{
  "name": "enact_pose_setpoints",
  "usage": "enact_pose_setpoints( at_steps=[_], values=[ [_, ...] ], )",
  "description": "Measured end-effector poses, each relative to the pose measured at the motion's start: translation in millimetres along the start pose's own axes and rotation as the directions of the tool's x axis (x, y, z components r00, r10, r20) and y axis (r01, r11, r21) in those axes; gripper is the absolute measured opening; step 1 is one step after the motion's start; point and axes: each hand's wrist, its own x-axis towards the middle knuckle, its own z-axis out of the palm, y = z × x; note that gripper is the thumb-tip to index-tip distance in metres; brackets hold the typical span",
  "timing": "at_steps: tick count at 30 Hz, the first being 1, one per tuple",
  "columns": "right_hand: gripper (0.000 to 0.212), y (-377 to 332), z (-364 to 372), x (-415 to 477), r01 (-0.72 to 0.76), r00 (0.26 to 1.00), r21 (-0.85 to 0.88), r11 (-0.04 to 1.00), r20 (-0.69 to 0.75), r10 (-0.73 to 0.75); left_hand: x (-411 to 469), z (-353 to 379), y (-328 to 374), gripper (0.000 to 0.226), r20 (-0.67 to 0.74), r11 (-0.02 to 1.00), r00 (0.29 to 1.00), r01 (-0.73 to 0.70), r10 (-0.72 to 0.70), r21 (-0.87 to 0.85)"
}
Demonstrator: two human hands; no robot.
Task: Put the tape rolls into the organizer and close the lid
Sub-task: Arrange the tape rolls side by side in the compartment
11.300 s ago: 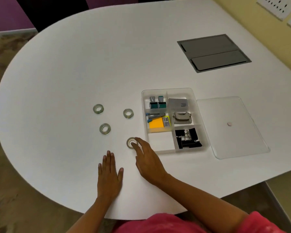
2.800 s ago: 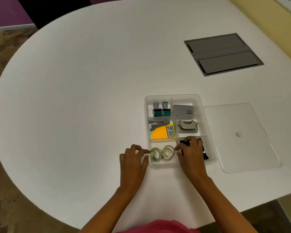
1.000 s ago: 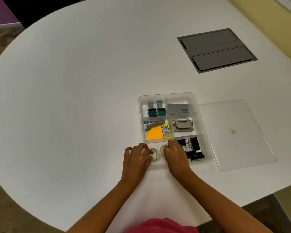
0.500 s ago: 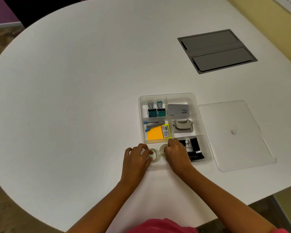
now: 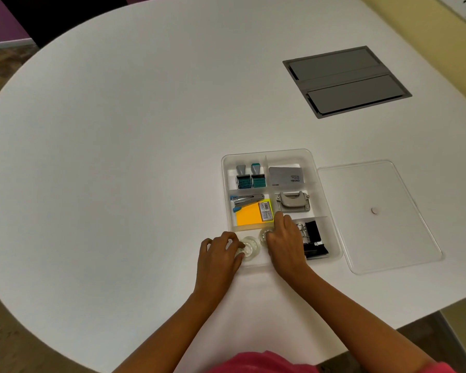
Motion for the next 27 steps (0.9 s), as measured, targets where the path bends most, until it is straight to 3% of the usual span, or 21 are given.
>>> enact_pose_setpoints(
  at_steps=[4,8,15,27],
  values=[
    [0.021,0,-2,-1,-0.014,1.0,-0.012,1.0,0.021,0.014,0,-1,1,0.025,-0.008,1.0,1.0,-0.01,0.01,0.021],
    [0.035,5,-3,-6,0.001,0.994,0.02,1.0,0.108,-0.003,0,-2,1,0.022,0.018,1.0,1.0,0.013,-0.013,0.018],
    [0.03,4,-6,3,0.057,0.998,0.005,0.998,-0.002,-0.057,0,-1,1,0.021,-0.016,1.0,1.0,-0.016,0.017,0.024],
    [0.028,3,5,2,0.052,0.998,0.094,0.994,0.015,-0.054,1,0,-2,0.019,-0.007,0.999,1.0,-0.02,0.02,0.038]
  ],
)
